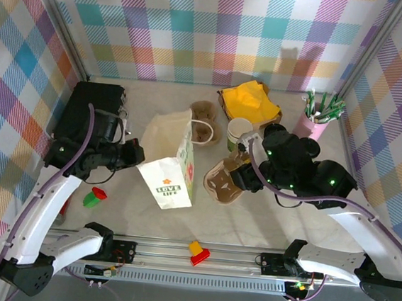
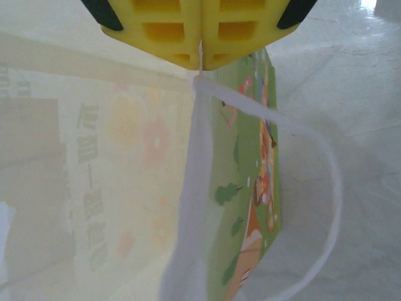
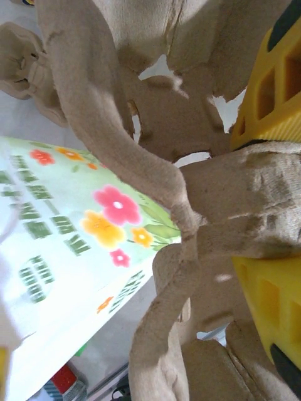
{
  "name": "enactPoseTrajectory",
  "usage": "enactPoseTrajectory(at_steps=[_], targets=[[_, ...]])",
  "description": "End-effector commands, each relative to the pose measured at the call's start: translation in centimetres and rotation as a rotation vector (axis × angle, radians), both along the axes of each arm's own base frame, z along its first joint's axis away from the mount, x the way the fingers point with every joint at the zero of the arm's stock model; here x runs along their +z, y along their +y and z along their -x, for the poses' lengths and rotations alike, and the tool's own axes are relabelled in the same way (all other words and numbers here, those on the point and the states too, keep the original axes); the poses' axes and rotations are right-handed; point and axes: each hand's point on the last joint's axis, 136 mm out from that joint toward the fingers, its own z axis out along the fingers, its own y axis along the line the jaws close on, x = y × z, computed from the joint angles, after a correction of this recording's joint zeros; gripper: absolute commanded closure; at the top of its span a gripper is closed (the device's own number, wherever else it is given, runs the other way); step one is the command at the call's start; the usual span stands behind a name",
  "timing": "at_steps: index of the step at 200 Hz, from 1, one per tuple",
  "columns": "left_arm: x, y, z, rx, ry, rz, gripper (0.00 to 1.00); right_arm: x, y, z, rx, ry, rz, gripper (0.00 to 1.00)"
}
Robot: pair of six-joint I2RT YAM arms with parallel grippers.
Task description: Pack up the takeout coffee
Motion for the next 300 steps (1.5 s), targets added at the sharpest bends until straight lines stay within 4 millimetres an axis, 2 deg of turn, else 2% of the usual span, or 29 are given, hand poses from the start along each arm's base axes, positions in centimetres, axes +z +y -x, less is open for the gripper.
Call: enactPoseTrajectory(at_steps=[1, 40, 76, 126, 158, 185, 239, 300], targets=[[0.8, -2.1, 0.6, -0.109, -0.047, 0.024, 1.00, 2.1, -0.7, 0.6, 0.012, -0.033, -0.024, 0.59], [0.7, -5.1, 1.1, -0.235, -0.080, -0.019, 1.00, 3.9, -0.6, 0.6, 0.022, -0.060, -0.039, 0.58], [0.2, -7.6, 1.0, -0.345, -0.100, -0.066, 1.00, 4.2, 0.1, 0.0, 0.025, -0.057, -0.017, 0.58], [-0.4, -9.8, 0.2, -0.422, -0.129, -0.104, 0.99, 4.4, 1.8, -0.9, 0.039, -0.021, -0.012, 0.58], [0.6, -10.2, -0.4, -0.430, -0.159, -0.106, 0.77, 4.4, 3.7, -0.8, 0.082, 0.043, -0.046, 0.58], [1.4, -9.8, -0.4, -0.421, -0.192, -0.109, 0.66, 3.9, 5.3, -0.3, 0.153, 0.101, -0.075, 0.57], [2.7, -9.1, 0.3, -0.419, -0.242, -0.083, 0.57, 4.3, 6.7, -0.6, 0.219, 0.165, -0.168, 0.58], [3.6, -8.6, -0.6, -0.396, -0.283, -0.059, 0.58, 3.6, 8.3, -0.1, 0.297, 0.237, -0.241, 0.58]])
